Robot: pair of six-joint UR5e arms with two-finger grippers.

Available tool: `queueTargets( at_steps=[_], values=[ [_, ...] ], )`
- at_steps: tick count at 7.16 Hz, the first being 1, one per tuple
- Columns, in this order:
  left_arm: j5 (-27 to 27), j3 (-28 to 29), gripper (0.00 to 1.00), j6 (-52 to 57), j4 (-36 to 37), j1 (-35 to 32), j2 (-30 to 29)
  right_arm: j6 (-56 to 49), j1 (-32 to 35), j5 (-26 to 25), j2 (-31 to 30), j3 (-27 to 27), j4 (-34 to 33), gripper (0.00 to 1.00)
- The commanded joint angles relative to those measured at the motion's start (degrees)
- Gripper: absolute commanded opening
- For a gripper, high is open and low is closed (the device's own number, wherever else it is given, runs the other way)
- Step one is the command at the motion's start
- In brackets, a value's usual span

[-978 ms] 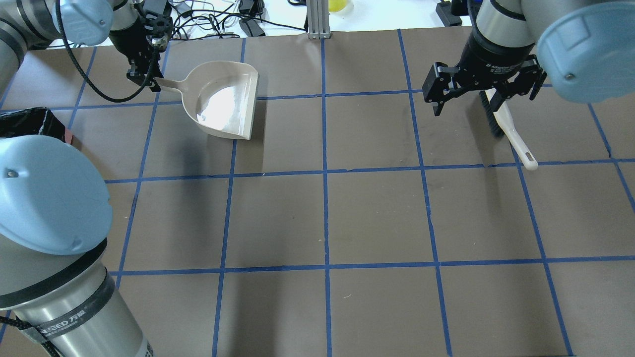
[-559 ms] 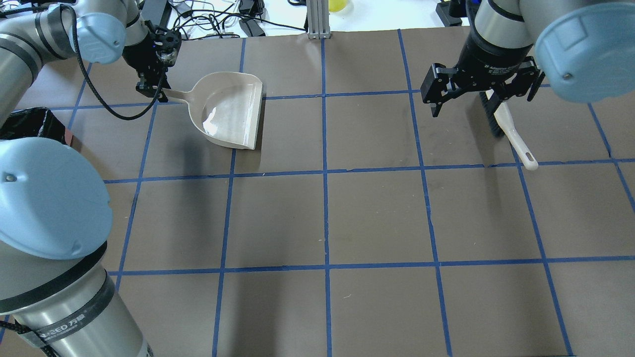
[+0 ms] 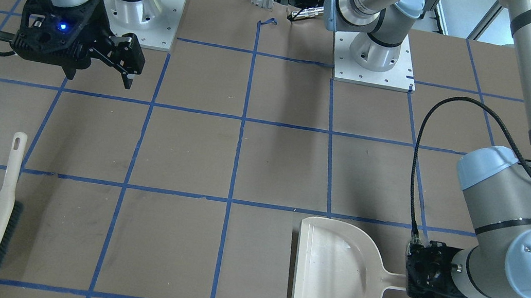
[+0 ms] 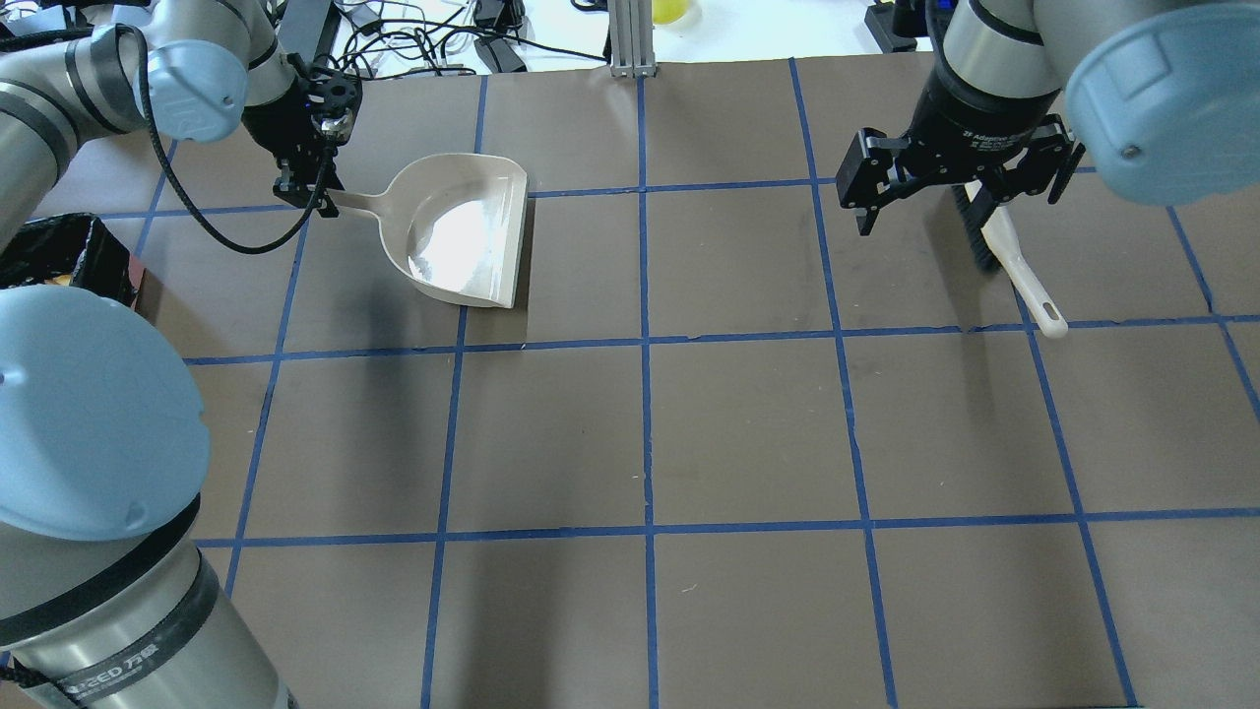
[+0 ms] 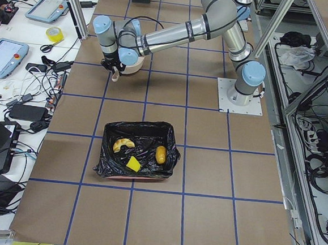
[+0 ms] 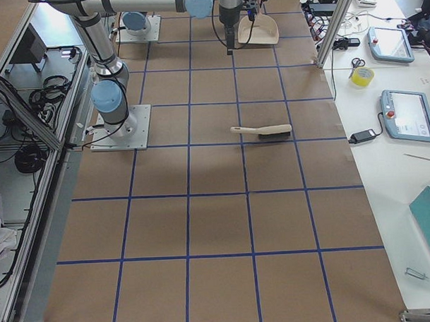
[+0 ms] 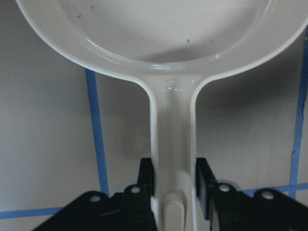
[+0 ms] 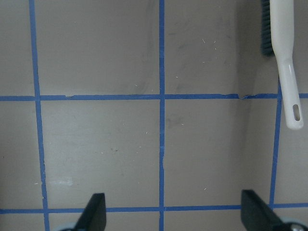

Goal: Sweep and dump trash into bin
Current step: 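Bring the empty dustpan back and lower it onto the table with the left gripper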

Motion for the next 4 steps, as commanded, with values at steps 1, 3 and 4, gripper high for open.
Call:
queueTargets(
  at_steps=[1, 3, 4],
  values=[
    [0.0, -1.5, 0.0, -1.0, 1.3, 0.0, 0.5, 0.1, 0.0, 0.0, 0.0, 0.1, -0.1, 1.0],
    [-0.3, -1.3, 0.77, -7.2, 1.3, -0.5, 0.5, 0.4, 0.0, 0.0, 0.0, 0.0, -0.1, 1.0],
    [-0.3, -1.2, 0.81, -10.6, 1.3, -0.6, 1.7, 3.3, 0.0, -0.1, 0.0, 0.0, 0.0, 1.0]
  ],
)
